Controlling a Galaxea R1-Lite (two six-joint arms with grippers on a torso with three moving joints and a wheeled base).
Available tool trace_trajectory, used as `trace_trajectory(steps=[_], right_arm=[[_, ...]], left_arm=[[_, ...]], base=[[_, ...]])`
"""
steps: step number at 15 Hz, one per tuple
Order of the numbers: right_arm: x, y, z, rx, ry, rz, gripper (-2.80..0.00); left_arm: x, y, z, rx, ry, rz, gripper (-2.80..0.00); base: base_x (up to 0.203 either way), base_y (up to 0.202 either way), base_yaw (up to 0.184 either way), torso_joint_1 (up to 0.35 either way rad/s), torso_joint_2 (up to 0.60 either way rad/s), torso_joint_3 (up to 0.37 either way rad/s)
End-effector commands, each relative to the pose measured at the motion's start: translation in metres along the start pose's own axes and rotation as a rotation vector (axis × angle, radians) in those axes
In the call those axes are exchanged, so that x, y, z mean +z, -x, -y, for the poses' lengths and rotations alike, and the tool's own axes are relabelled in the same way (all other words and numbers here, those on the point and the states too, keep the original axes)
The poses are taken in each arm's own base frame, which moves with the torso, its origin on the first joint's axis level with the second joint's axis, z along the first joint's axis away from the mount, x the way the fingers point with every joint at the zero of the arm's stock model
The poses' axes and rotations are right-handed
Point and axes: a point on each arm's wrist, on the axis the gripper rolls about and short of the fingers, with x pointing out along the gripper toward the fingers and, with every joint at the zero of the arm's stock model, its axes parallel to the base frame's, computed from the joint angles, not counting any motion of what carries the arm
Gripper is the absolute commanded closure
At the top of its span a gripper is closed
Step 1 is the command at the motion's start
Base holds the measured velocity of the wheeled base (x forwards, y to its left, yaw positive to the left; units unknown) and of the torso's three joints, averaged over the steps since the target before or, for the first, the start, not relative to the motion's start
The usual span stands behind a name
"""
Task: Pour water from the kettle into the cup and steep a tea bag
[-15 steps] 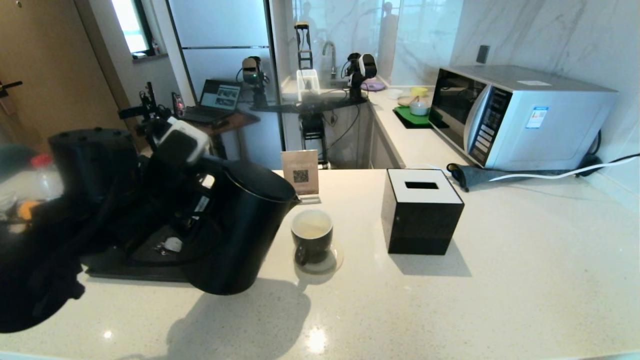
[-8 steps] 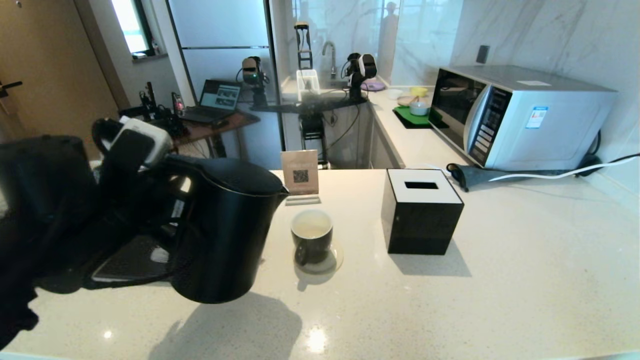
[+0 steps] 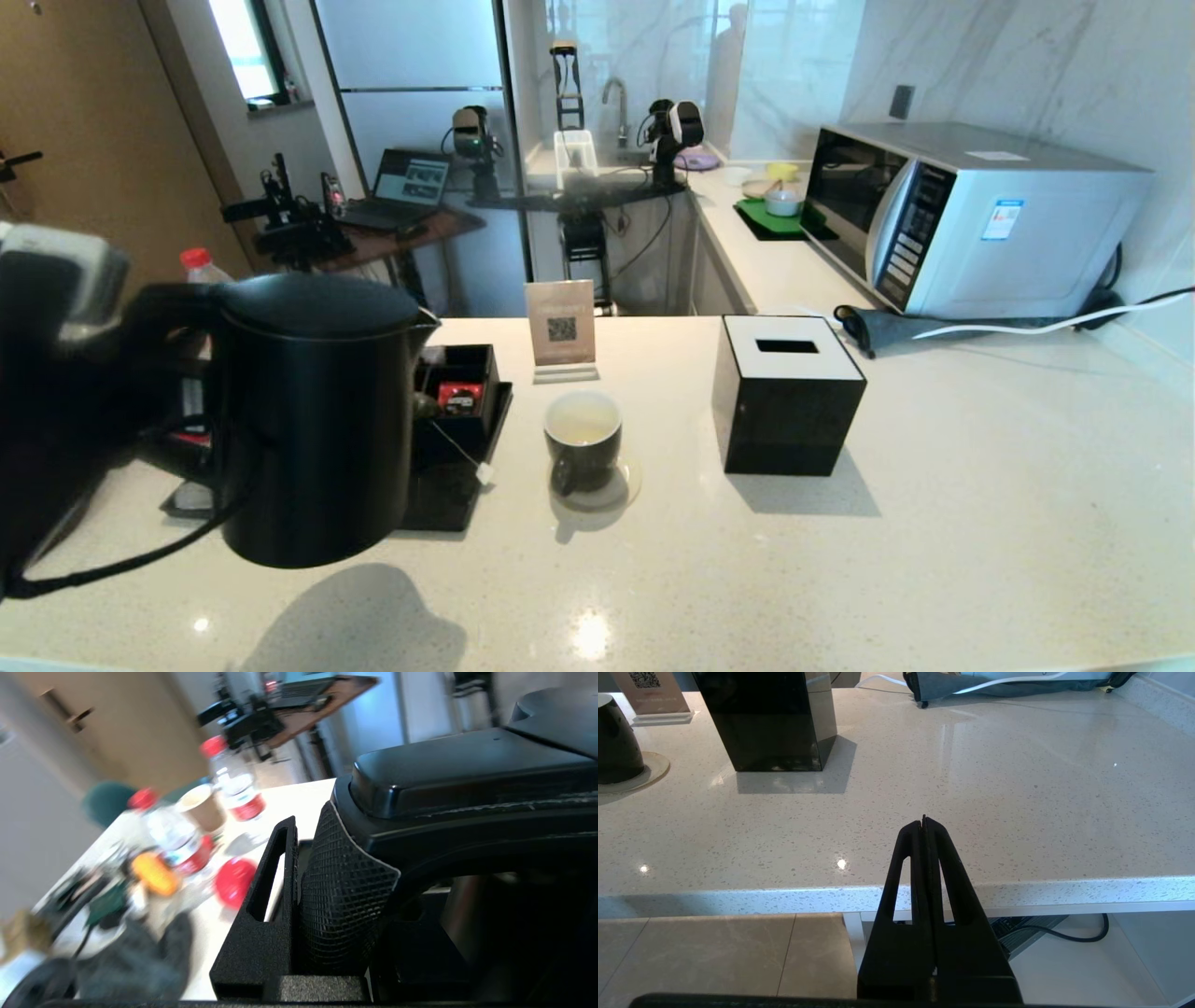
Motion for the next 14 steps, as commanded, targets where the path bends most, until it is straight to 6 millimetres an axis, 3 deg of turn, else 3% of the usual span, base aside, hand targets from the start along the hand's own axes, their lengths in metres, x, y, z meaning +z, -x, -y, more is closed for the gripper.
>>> trace_trajectory(steps=[1,9,14], right_arm=[[0.0,0.0,0.0,0.0,0.0,-0.001,0.0],[0.0,0.0,0.0,0.0,0.0,-0.001,0.0],[0.0,0.0,0.0,0.0,0.0,-0.001,0.0]], left_arm=[[0.0,0.014,-0.016,0.064,0.043,0.027,0.0],[-0.007,0.008,-0.045,0.245,0.141,0.01,0.0],[-0.008,-0.008,-0.072,0.343,0.161,-0.001,0.0]], base=[[0.0,0.0,0.0,0.0,0.0,0.0],[0.0,0.0,0.0,0.0,0.0,0.0],[0.0,0.0,0.0,0.0,0.0,0.0]])
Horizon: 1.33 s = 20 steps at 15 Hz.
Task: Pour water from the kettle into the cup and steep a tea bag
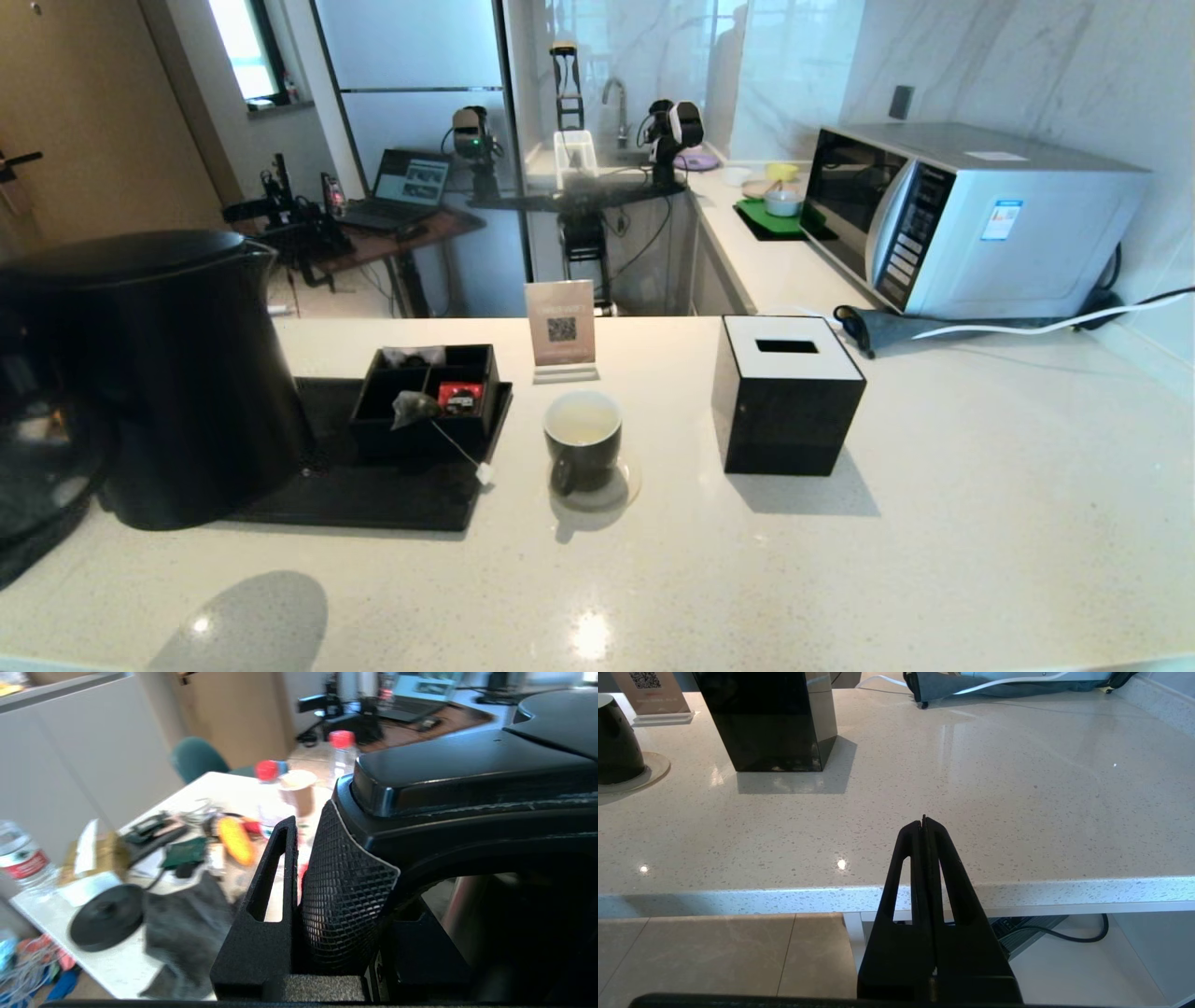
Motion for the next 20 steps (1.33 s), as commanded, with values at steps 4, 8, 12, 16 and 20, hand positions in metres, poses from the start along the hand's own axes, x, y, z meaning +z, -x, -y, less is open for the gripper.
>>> trace_trajectory(steps=[4,8,12,16,20], right_arm=[[0.0,0.0,0.0,0.0,0.0,-0.001,0.0],[0.0,0.0,0.0,0.0,0.0,-0.001,0.0],[0.0,0.0,0.0,0.0,0.0,-0.001,0.0],[0.0,0.0,0.0,0.0,0.0,-0.001,0.0],[0.0,0.0,0.0,0.0,0.0,-0.001,0.0]], left_arm=[[-0.008,-0.037,-0.011,0.1,0.003,0.011,0.0],[-0.021,-0.061,-0.015,0.145,0.005,0.038,0.0],[-0.039,-0.083,-0.019,0.162,0.007,0.054,0.0],[-0.056,-0.101,-0.016,0.161,0.011,0.073,0.0],[-0.074,-0.114,-0.013,0.163,0.011,0.072,0.0]], base=[[0.0,0.0,0.0,0.0,0.0,0.0],[0.0,0.0,0.0,0.0,0.0,0.0],[0.0,0.0,0.0,0.0,0.0,0.0],[0.0,0.0,0.0,0.0,0.0,0.0],[0.0,0.0,0.0,0.0,0.0,0.0]])
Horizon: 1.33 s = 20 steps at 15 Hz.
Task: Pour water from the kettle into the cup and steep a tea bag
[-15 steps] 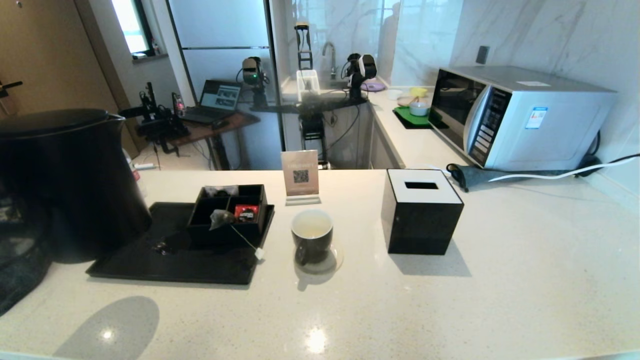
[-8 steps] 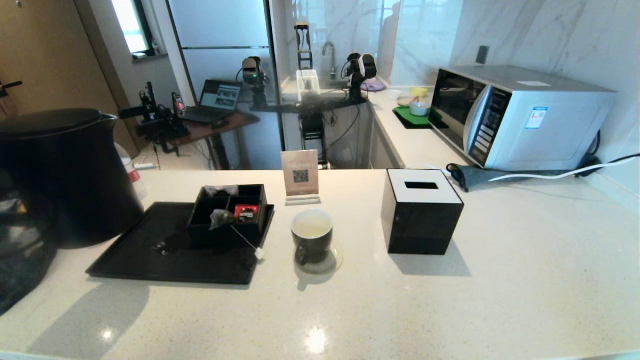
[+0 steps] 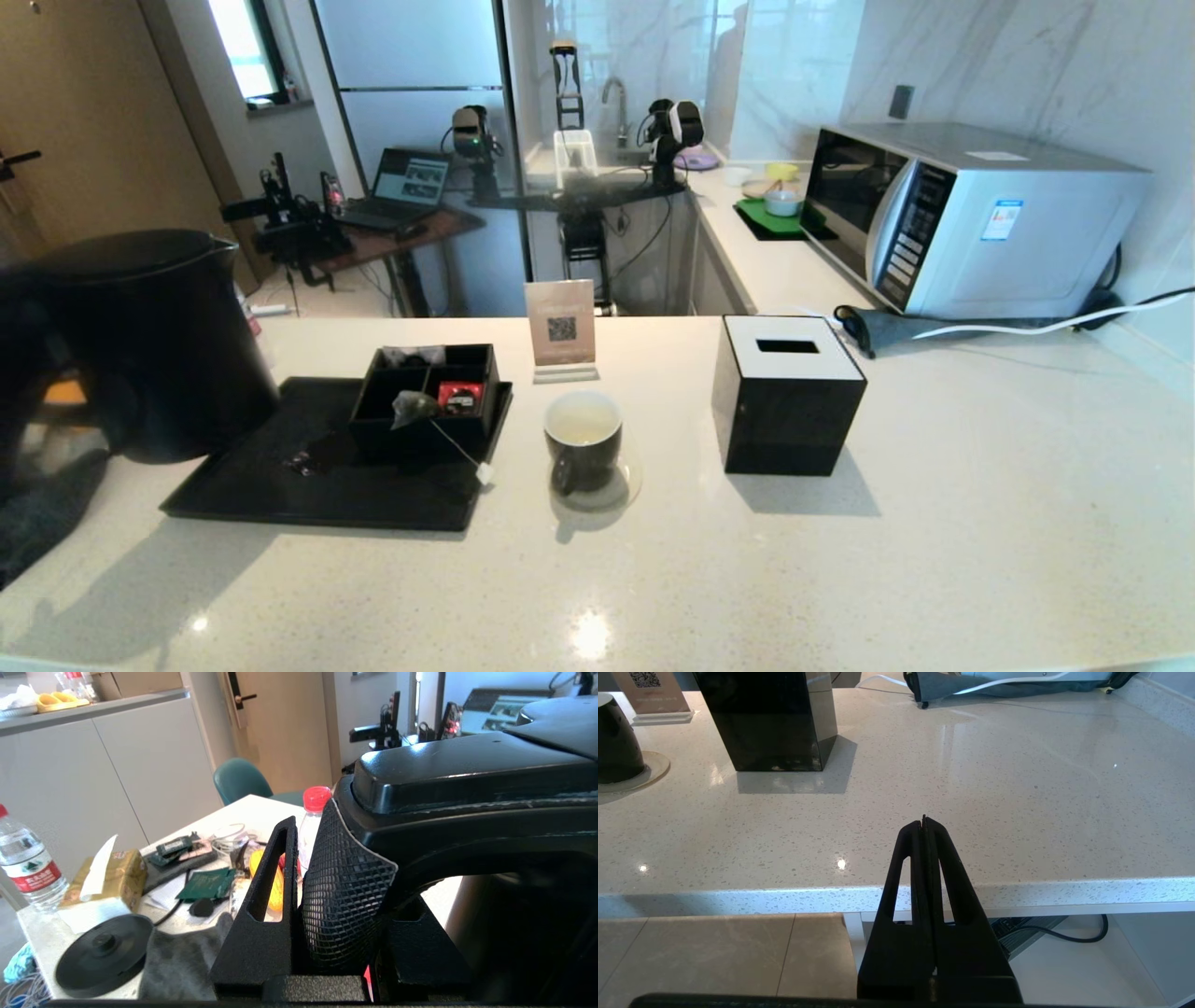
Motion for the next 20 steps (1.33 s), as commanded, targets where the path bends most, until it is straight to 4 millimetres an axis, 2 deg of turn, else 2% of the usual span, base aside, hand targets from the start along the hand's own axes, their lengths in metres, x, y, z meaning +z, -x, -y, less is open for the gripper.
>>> trace_trajectory(steps=[1,6,14,20], right_arm=[[0.0,0.0,0.0,-0.001,-0.001,-0.001,0.0],[0.0,0.0,0.0,-0.001,-0.001,-0.001,0.0],[0.0,0.0,0.0,-0.001,-0.001,-0.001,0.0],[0.0,0.0,0.0,-0.001,-0.001,-0.001,0.0]], left_arm=[[-0.023,-0.01,0.005,-0.001,-0.008,-0.029,0.0],[-0.052,-0.019,0.012,-0.011,-0.012,-0.076,0.0],[-0.076,-0.041,0.025,-0.023,-0.006,-0.102,0.0],[-0.097,-0.047,0.039,-0.055,-0.002,-0.14,0.0]], base=[[0.0,0.0,0.0,0.0,0.0,0.0],[0.0,0.0,0.0,0.0,0.0,0.0],[0.0,0.0,0.0,0.0,0.0,0.0],[0.0,0.0,0.0,0.0,0.0,0.0]])
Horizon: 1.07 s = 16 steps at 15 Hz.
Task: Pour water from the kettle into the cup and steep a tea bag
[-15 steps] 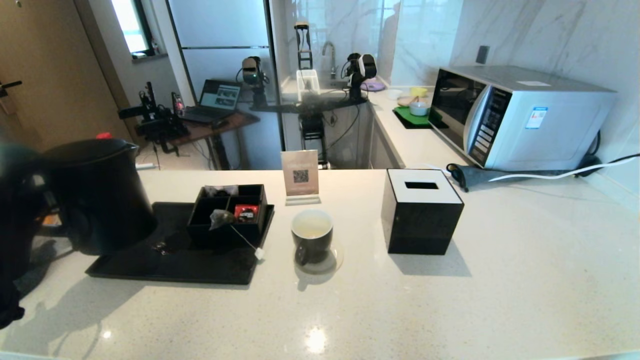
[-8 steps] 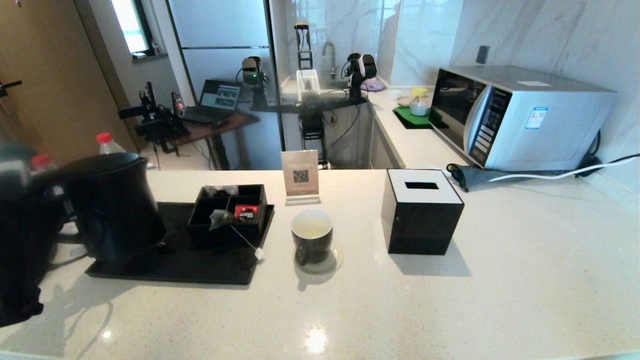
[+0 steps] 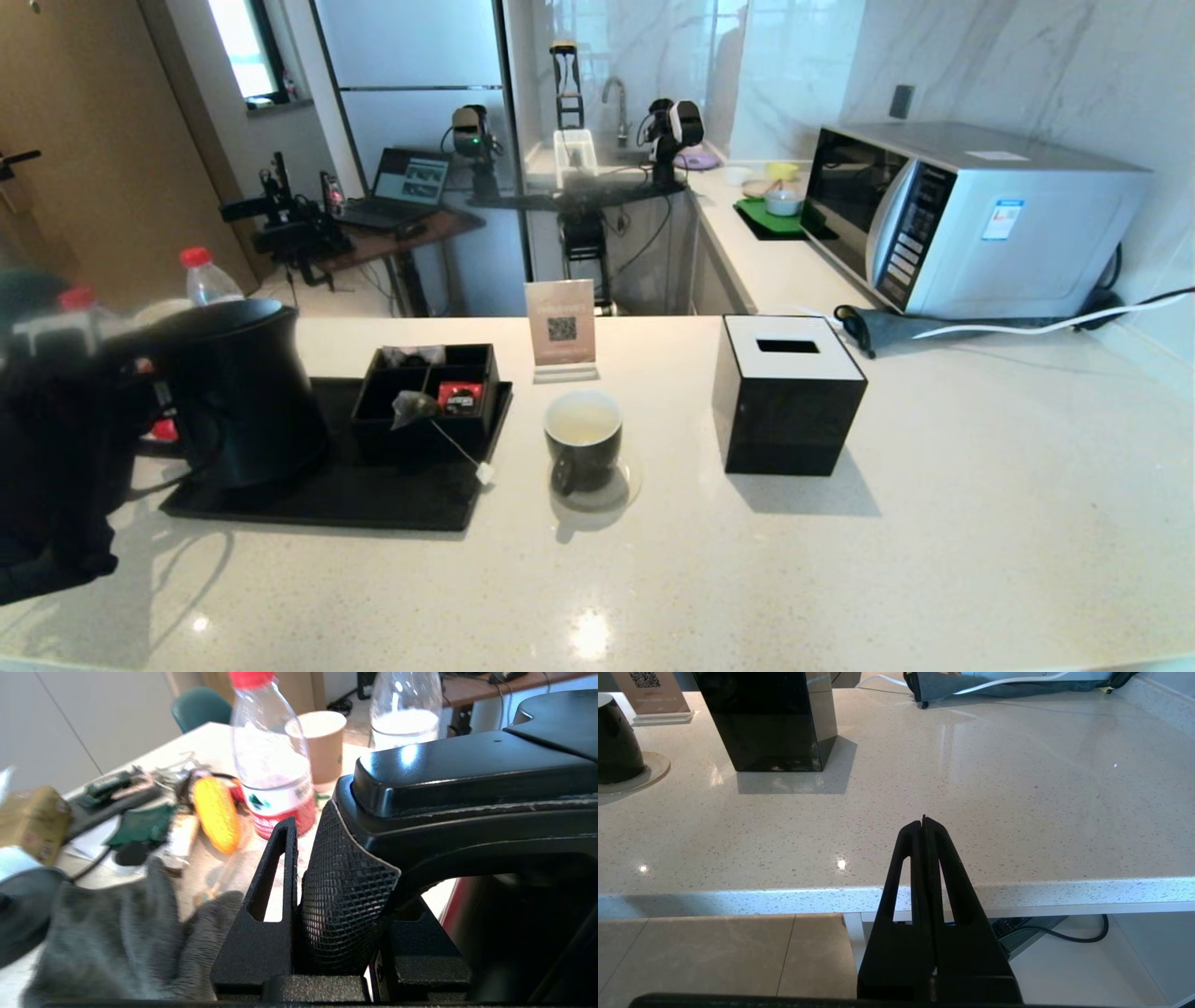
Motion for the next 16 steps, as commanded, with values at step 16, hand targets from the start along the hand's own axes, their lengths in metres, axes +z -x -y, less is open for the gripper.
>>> trace_trajectory(steps=[16], right_arm=[[0.0,0.0,0.0,0.0,0.0,-0.001,0.0]], left_arm=[[-0.024,-0.014,0.018,-0.028,0.017,-0.008,0.0]], base=[[0.0,0.0,0.0,0.0,0.0,0.0]])
